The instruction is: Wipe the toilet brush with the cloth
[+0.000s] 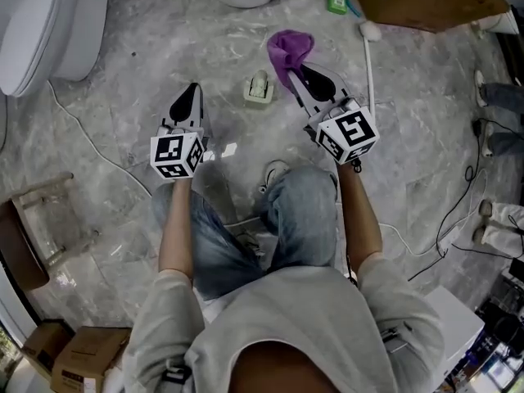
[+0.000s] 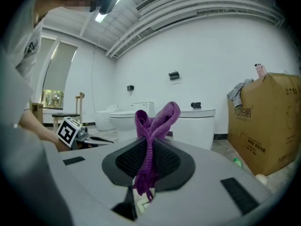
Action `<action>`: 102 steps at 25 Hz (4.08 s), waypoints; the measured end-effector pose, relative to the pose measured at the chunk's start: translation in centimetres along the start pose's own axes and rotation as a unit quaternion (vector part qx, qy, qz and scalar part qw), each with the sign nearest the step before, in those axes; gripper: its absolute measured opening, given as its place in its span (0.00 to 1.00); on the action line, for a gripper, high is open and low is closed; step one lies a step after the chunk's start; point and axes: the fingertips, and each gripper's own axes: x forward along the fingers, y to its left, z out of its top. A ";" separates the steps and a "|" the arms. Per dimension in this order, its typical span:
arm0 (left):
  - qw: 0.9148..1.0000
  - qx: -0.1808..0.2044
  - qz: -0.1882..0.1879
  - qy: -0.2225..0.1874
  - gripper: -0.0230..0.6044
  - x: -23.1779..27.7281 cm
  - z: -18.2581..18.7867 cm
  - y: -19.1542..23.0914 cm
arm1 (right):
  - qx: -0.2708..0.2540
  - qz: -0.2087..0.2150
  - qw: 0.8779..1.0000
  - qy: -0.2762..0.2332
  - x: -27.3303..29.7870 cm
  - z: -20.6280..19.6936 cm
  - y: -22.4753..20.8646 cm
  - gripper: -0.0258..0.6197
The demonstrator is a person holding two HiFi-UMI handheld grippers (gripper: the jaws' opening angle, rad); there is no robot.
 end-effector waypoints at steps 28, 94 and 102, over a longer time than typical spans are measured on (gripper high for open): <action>1.000 0.003 0.006 -0.013 0.07 0.0 0.5 -0.1 | 0.020 0.022 0.996 0.085 4.0 -10.4 -1.5 0.15; 1.000 -0.008 0.018 -0.012 0.07 0.4 -0.4 0.9 | -0.027 0.100 0.990 0.093 6.5 -9.0 -0.9 0.15; 1.000 -0.009 0.020 -0.013 0.07 0.4 -0.3 1.1 | 0.012 0.085 0.987 0.135 7.6 -13.8 -2.3 0.15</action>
